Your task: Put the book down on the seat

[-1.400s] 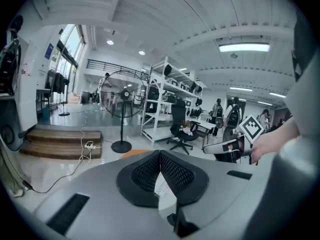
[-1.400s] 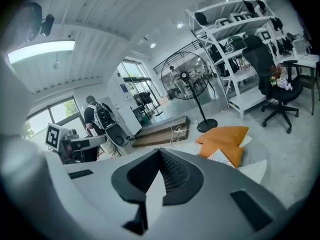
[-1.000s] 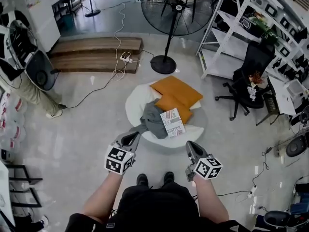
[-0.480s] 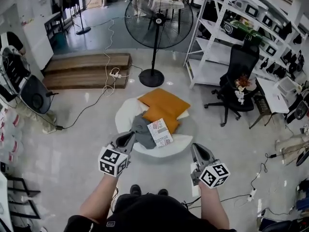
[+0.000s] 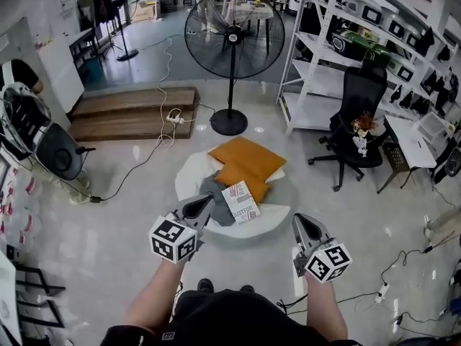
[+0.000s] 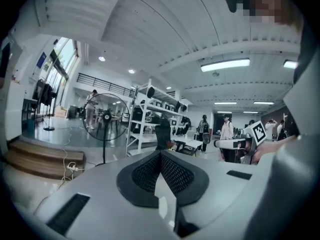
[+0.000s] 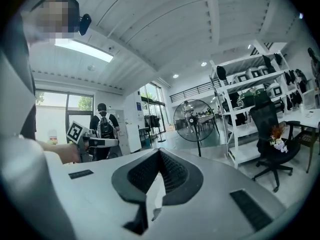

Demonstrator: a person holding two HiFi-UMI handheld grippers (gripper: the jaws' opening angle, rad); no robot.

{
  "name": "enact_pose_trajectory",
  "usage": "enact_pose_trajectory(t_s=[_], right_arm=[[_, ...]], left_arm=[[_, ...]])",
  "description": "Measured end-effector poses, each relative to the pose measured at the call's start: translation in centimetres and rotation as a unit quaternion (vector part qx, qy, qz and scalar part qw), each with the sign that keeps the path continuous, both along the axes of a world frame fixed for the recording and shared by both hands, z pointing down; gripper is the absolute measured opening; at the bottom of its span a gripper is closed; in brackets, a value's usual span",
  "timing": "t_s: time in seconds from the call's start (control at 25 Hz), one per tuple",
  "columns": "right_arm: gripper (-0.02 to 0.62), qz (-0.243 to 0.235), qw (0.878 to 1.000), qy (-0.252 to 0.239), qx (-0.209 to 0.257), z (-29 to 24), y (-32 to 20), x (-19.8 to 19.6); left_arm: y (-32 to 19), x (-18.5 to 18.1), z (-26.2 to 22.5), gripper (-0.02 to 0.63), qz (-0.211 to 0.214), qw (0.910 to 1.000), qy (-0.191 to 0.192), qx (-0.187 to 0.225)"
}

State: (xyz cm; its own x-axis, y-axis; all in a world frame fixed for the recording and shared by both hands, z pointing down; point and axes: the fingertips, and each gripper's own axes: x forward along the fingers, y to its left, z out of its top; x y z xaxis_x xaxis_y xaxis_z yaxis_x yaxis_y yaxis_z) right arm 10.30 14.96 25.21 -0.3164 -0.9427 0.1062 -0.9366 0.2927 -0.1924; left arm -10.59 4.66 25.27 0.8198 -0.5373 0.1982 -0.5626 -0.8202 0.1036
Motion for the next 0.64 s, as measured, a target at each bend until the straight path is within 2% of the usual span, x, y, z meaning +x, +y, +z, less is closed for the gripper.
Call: enact_pose_trajectory(t_s=[0.32,0.64], right_arm=[[0.014,-0.024,1.0,-0.011,0.002,-0.1,-1.7,-2.3],[0.014,-0.037,0.999,-0.032,-0.006,0.6,-3.2,-4.6]], left_arm=[[-1.0,-2.2,0.4,0.002,-0.024,0.9996,-0.009,0.008],[-2.5,-3.6,0.3,0.002,-0.022,0.9997,-0.011,0.007]])
